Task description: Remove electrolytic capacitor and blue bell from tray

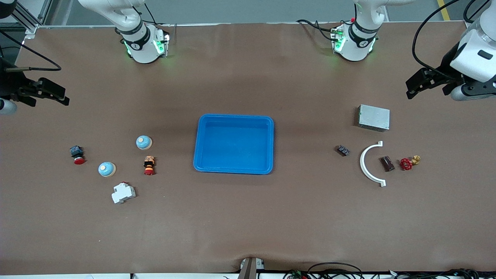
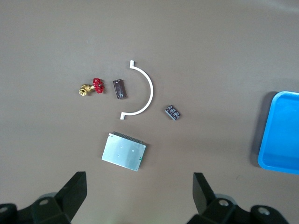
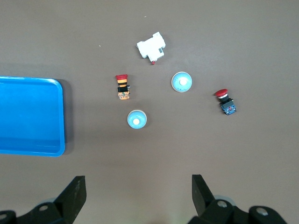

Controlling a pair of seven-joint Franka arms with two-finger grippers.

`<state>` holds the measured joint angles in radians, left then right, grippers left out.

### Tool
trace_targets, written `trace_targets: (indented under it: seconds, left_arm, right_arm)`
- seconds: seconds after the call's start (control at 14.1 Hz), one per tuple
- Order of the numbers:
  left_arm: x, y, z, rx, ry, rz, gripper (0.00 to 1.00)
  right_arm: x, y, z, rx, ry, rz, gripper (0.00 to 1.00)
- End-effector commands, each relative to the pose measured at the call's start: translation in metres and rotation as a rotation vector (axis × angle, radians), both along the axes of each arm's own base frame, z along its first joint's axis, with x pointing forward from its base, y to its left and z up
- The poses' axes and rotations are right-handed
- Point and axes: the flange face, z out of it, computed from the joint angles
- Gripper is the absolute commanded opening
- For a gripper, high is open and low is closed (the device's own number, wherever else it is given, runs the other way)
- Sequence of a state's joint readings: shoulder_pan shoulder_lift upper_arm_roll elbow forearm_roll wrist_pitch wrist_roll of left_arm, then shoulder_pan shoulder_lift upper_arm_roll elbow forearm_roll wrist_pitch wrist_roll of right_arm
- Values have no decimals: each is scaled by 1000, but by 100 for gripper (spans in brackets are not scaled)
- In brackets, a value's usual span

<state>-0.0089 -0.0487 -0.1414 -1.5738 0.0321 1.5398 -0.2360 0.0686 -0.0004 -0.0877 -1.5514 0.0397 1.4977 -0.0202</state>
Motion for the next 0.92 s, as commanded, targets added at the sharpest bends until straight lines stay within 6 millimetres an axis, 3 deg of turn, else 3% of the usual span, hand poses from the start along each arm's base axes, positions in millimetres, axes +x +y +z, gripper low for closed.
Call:
trace_targets:
  seconds: [0.0, 0.21, 0.64, 0.85]
  left_arm:
    - [-1, 7, 6, -27, 1, -3, 100]
    - [0, 17, 5, -29, 2, 16, 100]
    - [1, 20, 4, -28, 6, -9, 100]
    - [2, 31, 4, -53, 8, -15, 100]
  right_arm:
    - [-7, -4, 12, -11, -14, -6, 100]
    - [-10, -14, 19, -5, -34, -24, 100]
    - [-10, -14, 19, -6, -36, -27, 100]
    - [-10, -14, 19, -6, -36, -27, 100]
